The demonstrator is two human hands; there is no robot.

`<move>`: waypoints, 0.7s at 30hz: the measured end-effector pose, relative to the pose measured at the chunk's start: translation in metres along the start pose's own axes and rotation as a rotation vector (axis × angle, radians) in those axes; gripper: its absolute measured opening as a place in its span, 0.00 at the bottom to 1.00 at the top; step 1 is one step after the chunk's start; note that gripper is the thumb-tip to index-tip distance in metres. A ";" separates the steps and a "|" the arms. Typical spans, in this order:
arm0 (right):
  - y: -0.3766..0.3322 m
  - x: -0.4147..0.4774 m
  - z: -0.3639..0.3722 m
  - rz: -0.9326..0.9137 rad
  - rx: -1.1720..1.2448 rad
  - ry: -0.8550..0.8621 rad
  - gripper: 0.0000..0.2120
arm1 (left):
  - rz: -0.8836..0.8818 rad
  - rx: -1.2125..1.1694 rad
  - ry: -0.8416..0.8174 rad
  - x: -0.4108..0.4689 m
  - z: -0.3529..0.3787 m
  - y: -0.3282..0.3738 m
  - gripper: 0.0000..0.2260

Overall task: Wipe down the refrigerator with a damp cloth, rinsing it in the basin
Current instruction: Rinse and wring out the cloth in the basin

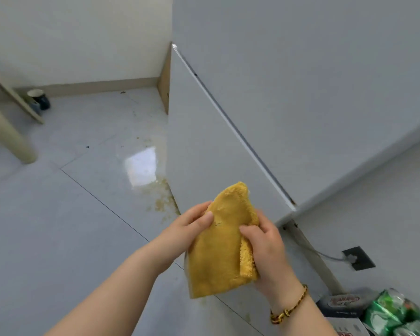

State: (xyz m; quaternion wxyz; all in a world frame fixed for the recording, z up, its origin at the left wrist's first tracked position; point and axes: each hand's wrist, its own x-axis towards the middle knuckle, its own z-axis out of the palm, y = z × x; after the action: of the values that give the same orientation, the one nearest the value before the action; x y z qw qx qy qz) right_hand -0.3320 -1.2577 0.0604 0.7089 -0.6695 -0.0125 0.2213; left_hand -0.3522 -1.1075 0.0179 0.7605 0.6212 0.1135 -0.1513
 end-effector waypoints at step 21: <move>-0.151 0.037 0.333 0.090 -0.034 -0.394 0.07 | 0.257 -0.375 0.724 -0.206 -0.250 0.186 0.14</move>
State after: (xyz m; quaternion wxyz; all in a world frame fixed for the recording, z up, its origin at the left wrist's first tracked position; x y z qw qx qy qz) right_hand -0.3587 -0.9321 0.2289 0.6708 -0.6250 -0.1247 0.3793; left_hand -0.4708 -0.8099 0.2108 0.7840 0.4944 0.3203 0.1958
